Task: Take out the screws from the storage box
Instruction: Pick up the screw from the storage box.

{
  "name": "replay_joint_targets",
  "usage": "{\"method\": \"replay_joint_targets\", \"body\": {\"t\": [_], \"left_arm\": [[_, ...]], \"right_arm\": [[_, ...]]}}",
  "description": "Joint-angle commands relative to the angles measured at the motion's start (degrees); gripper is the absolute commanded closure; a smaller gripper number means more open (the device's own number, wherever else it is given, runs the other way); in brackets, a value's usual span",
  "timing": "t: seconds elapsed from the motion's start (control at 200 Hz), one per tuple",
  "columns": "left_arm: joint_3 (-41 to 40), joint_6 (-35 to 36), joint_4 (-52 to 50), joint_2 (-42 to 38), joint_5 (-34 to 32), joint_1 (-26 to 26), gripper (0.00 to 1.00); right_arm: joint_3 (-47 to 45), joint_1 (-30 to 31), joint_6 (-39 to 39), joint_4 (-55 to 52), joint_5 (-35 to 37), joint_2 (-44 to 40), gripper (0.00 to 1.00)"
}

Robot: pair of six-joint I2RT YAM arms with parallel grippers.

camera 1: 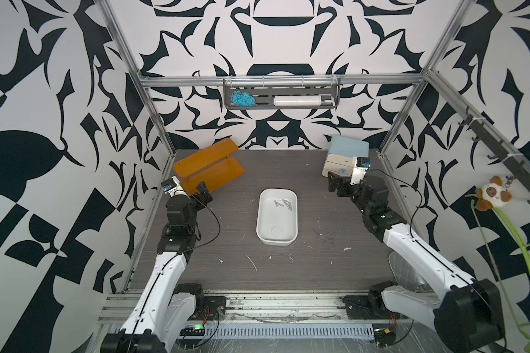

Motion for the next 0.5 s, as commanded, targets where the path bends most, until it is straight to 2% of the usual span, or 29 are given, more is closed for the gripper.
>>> {"method": "replay_joint_targets", "body": {"t": [0.0,0.085,0.145,0.175,0.25,0.335,0.44,0.495], "left_arm": [[8.7,-18.1,-23.5,2.2,2.2,-1.0,0.01],[10.0,-17.2,-21.6,6.4,15.2,-2.4,0.01],[9.1,-18.8,-21.3,9.0,20.5,-2.5,0.01],[8.4,-19.9,-22.1,9.6,20.0,-2.5,0.01],[7.4,-24.5,-26.9,10.3,13.7,-2.0,0.00],[7.9,-20.7,-27.1,9.9,13.0,-1.2,0.04],[9.4,-16.8,-27.1,7.8,15.0,-1.4,0.01],[9.4,-15.9,-27.2,5.8,15.0,-1.3,0.00]], "right_arm": [[9.5,3.7,-1.6,-14.6,-7.2,2.2,0.07],[16.9,6.0,-2.1,-21.5,-7.0,6.9,0.14],[20.8,7.4,-2.6,-24.3,-7.6,9.8,0.19],[22.5,8.4,-3.1,-25.6,-7.8,11.2,0.22],[26.5,11.4,-4.8,-28.9,-6.3,15.1,0.27],[28.7,14.6,-6.0,-29.9,-3.0,19.5,0.29],[32.5,16.9,-6.5,-32.2,-3.7,27.1,0.44],[35.4,18.7,-7.9,-35.0,-3.2,31.2,0.48]]}}
